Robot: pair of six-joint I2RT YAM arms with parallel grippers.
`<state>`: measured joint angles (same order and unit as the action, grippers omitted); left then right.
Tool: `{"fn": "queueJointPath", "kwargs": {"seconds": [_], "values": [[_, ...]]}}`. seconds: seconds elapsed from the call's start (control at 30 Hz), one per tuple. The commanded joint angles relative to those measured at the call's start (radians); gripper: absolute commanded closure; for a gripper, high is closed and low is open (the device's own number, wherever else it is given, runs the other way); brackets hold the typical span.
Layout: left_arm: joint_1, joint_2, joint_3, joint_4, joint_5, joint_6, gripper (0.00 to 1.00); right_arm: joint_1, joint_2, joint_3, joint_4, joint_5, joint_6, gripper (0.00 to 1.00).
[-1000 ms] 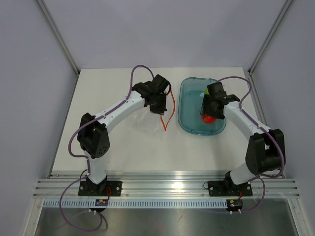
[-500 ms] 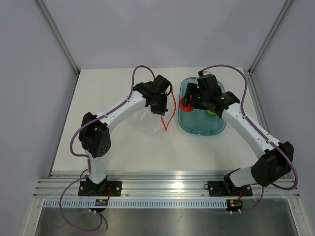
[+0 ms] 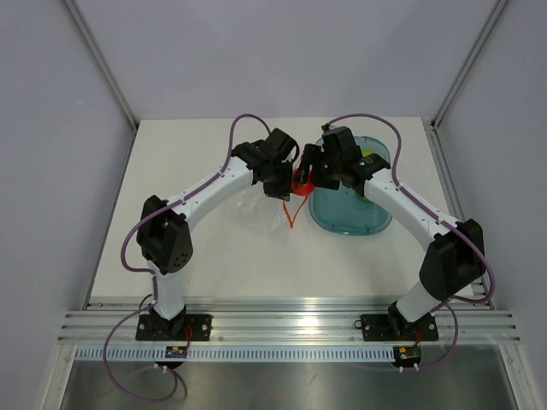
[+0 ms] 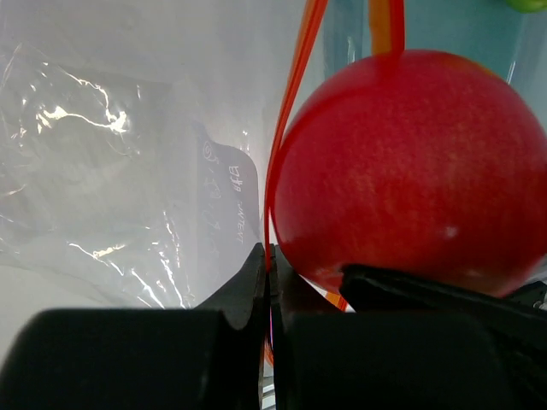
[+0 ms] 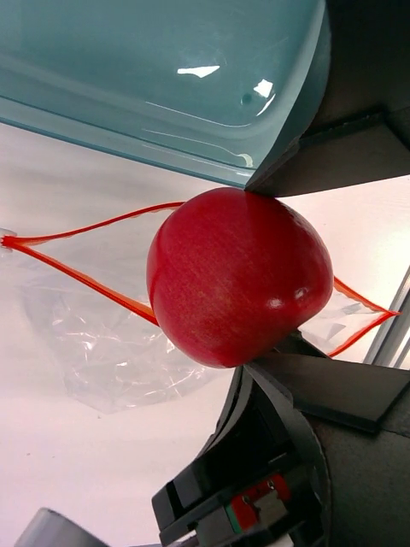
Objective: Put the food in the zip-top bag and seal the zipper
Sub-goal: Place the fake fruit in the zipper food storage bag.
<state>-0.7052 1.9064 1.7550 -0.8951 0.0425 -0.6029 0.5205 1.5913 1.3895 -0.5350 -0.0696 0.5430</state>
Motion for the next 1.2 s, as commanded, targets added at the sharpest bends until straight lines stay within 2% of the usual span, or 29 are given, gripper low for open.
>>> {"fn": "queueJointPath", "kwargs": {"seconds": [0.0, 0.47, 0.53, 0.57, 0.67, 0.7, 1.0, 1.1, 1.17], "values": [[-0.005, -0.043, 0.061, 0.022, 0.048, 0.0, 1.0, 0.003, 0.002, 0.036, 0.037, -0.009, 0.011, 0.44], [-0.005, -0.095, 0.12, 0.013, 0.111, 0.002, 1.0, 0.003, 0.009, -0.009, 0.01, 0.091, -0.003, 0.42], [-0.005, -0.093, 0.115, 0.013, 0.108, 0.003, 1.0, 0.003, 0.004, -0.009, 0.004, 0.094, -0.006, 0.37], [-0.005, -0.087, 0.115, 0.012, 0.105, 0.005, 1.0, 0.003, 0.001, -0.01, 0.001, 0.094, -0.006, 0.28], [-0.005, -0.079, 0.11, 0.008, 0.091, 0.008, 1.0, 0.004, -0.017, -0.014, -0.003, 0.099, -0.005, 0.15], [-0.005, -0.076, 0.112, 0.008, 0.091, 0.009, 1.0, 0.003, -0.028, -0.015, -0.006, 0.099, -0.005, 0.14], [-0.005, -0.046, 0.12, 0.002, 0.054, 0.011, 1.0, 0.003, -0.138, -0.027, -0.028, 0.102, -0.003, 0.17], [-0.005, -0.041, 0.116, -0.001, 0.04, 0.011, 1.0, 0.003, -0.186, -0.03, -0.051, 0.138, -0.012, 0.2], [-0.005, -0.038, 0.115, -0.008, 0.02, 0.012, 1.0, 0.001, -0.209, -0.033, -0.077, 0.22, -0.026, 0.21]]}}
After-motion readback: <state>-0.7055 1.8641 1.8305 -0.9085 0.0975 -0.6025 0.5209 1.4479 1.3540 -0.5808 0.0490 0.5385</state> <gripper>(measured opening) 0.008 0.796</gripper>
